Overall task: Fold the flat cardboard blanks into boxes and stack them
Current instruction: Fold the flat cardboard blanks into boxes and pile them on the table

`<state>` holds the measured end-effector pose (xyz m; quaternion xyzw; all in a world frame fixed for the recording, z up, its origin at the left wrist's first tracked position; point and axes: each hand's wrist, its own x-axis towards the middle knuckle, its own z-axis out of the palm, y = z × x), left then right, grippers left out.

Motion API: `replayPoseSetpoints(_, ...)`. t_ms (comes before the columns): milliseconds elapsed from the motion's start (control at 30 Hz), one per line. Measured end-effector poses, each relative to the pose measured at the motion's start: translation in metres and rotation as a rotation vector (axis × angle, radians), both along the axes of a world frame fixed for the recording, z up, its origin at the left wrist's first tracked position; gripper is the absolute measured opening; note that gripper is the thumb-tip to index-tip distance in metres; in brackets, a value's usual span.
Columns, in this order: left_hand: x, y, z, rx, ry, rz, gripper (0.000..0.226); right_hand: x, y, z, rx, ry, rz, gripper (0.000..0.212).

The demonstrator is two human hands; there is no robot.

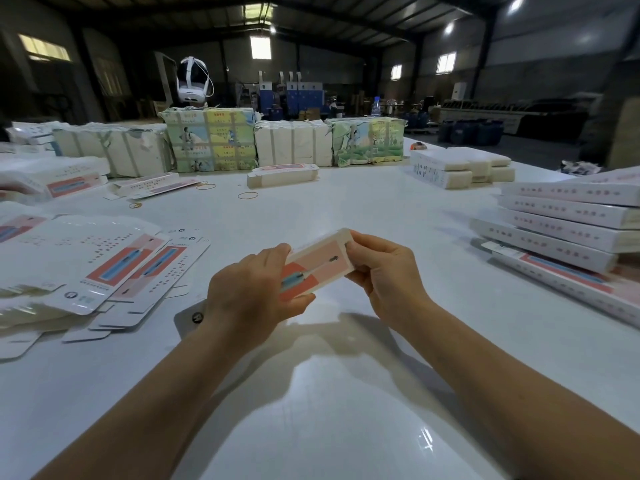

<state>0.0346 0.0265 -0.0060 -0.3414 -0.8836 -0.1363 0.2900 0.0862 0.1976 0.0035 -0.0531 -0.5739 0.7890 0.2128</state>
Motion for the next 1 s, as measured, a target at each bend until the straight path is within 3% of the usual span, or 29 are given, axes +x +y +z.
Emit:
replayPoseSetpoints(67, 0.001, 0.0, 0.001, -0.021, 0.025, -0.007, 0.066, 0.001, -0.001, -0.001, 0.087, -0.02, -0.049, 0.027)
replayPoseSetpoints(300, 0.001, 0.005, 0.0, -0.033, 0.011, 0.032, 0.07, 0.005, -0.007, -0.005, 0.803, 0.103, -0.414, 0.026)
replayPoseSetpoints(500, -0.002, 0.004, -0.004, -0.014, -0.027, 0.041, 0.068, 0.002, -0.011, -0.012, 1.151, 0.233, -0.565, 0.022)
replayPoseSetpoints(600, -0.001, 0.007, -0.003, -0.006, -0.078, 0.078, 0.063, 0.003, -0.013, -0.013, 1.086, 0.257, -0.622, 0.021)
replayPoseSetpoints(700, -0.001, 0.007, -0.001, 0.039, -0.123, 0.081, 0.058, 0.002, -0.013, -0.009, 0.712, 0.17, -0.483, 0.016)
replayPoseSetpoints(767, 0.001, 0.007, 0.0, 0.036, -0.147, 0.082, 0.058, 0.001, -0.012, -0.008, 0.597, 0.126, -0.437, 0.02)
replayPoseSetpoints(1000, -0.007, -0.005, 0.007, -0.079, -0.195, 0.1, 0.06, 0.002, -0.009, -0.009, 0.729, 0.077, -0.322, 0.025)
